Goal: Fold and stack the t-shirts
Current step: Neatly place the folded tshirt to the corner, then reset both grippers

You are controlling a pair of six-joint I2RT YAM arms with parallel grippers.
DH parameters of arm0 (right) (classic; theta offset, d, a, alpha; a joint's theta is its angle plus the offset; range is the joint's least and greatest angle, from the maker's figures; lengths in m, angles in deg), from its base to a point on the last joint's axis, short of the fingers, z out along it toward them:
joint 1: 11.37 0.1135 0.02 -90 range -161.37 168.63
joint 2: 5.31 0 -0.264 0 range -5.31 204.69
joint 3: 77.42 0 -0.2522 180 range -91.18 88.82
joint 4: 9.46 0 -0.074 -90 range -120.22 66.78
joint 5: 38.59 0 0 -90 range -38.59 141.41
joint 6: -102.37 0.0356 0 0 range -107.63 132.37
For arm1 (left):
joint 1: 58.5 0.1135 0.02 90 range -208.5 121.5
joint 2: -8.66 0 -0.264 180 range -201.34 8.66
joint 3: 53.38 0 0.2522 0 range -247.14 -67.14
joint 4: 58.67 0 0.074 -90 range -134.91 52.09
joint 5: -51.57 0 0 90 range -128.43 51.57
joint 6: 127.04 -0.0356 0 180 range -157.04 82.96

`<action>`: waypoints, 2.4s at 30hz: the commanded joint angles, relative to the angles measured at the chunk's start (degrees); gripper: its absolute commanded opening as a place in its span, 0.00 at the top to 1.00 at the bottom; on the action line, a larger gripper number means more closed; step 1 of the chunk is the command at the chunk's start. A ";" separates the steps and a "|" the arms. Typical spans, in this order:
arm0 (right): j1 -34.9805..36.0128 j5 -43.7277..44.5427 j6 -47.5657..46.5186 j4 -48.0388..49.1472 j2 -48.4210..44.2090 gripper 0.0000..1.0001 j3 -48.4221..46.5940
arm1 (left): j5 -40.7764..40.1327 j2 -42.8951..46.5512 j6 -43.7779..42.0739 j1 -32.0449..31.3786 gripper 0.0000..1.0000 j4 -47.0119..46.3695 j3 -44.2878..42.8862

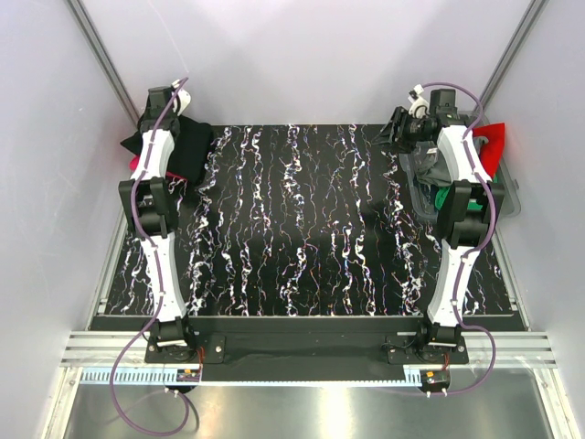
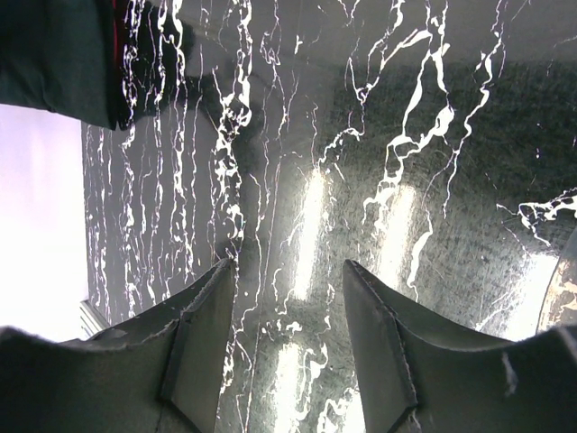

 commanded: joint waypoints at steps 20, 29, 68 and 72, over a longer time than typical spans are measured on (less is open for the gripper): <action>1.71 1.90 -1.77 0.59 -3.51 0.41 0.43 | -5.36 -3.30 -0.14 0.95 1.00 -4.64 3.75; 1.88 1.73 -1.68 0.68 -2.81 0.41 0.17 | -5.89 -2.95 0.30 1.04 1.00 -4.55 4.63; 17.43 32.41 -6.69 1.03 -6.50 0.00 0.60 | 36.47 31.50 44.69 -18.82 0.01 10.74 22.90; 17.61 30.82 -7.92 1.56 -6.85 0.00 2.19 | 33.84 32.29 42.05 -19.44 0.01 11.70 25.10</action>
